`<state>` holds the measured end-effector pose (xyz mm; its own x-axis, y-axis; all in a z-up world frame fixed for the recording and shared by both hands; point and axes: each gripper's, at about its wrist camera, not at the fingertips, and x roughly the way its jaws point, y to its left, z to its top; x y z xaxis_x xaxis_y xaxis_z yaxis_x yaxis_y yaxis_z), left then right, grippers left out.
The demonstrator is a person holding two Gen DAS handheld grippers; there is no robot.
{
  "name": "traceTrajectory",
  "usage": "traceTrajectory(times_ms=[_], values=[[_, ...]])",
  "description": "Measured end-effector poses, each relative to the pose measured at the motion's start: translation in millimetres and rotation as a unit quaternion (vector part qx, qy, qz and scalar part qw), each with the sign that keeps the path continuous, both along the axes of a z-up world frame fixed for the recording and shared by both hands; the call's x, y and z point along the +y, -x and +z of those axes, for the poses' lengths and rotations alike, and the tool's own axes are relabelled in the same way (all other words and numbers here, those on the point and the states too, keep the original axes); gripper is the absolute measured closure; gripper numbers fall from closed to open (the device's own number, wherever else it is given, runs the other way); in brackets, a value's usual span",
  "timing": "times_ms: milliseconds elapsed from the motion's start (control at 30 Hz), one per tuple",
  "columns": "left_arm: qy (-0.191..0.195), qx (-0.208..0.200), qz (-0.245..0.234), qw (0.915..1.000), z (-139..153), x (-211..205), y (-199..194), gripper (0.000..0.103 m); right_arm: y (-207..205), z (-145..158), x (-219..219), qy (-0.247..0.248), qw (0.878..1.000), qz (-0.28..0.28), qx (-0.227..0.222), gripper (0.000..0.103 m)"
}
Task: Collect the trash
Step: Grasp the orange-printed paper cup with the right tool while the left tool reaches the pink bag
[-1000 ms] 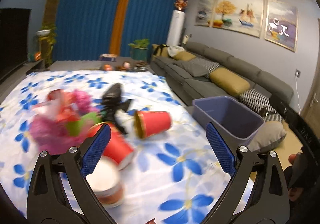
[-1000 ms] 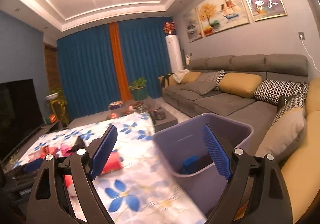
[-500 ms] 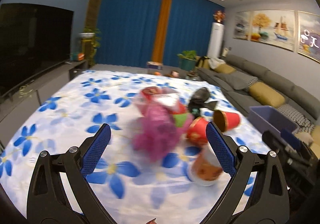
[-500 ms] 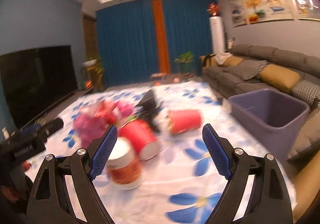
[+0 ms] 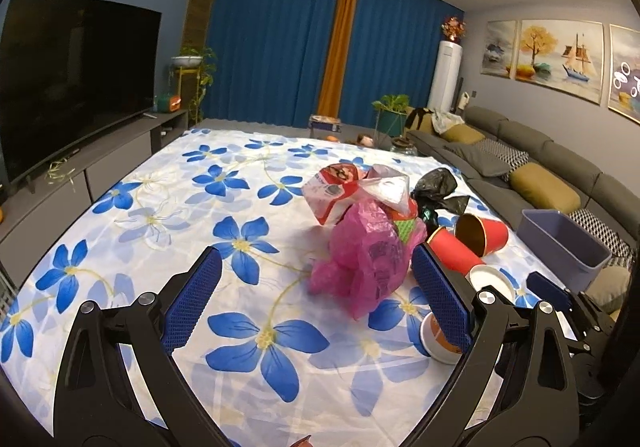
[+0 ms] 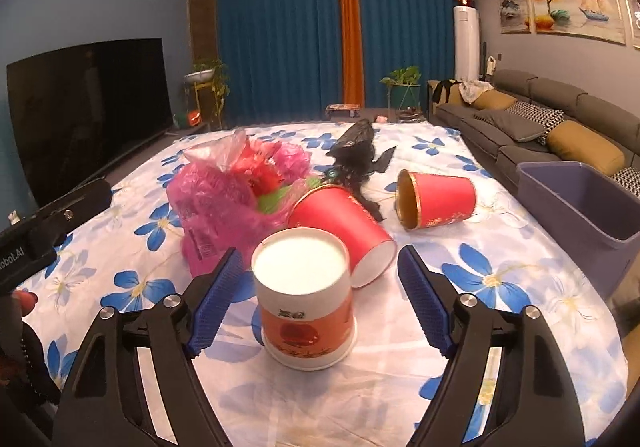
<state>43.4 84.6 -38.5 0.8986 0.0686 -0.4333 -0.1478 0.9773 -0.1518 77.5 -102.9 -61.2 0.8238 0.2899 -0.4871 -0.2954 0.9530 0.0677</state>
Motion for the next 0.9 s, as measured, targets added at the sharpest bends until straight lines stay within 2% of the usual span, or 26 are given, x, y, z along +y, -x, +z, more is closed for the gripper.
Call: traceTrajectory(times_ms=[100, 433, 633, 900], values=[[0.001, 0.002, -0.009, 1.0, -1.3, -2.1, -6.2, 0.009, -2.2, -2.0, 2.8, 0.003, 1.0, 0.004, 0.005, 0.027], [-0.004, 0.018, -0.03, 0.9994, -8.2, -10.5, -31.5, 0.013, -12.5, -9.8, 5.6, 0.003, 0.999, 0.016, 0.03, 0.047], [0.0, 0.035, -0.05, 0.9982, -14.7, -15.5, -46.2, 0.021, -11.6, -8.5, 2.5, 0.003, 1.0, 0.017, 0.023, 0.048], [0.035, 0.067, -0.074, 0.9944, -25.2, -16.0, -74.6, 0.039, -1.1, 1.4, -7.0, -0.017, 1.0, 0.02, 0.013, 0.048]])
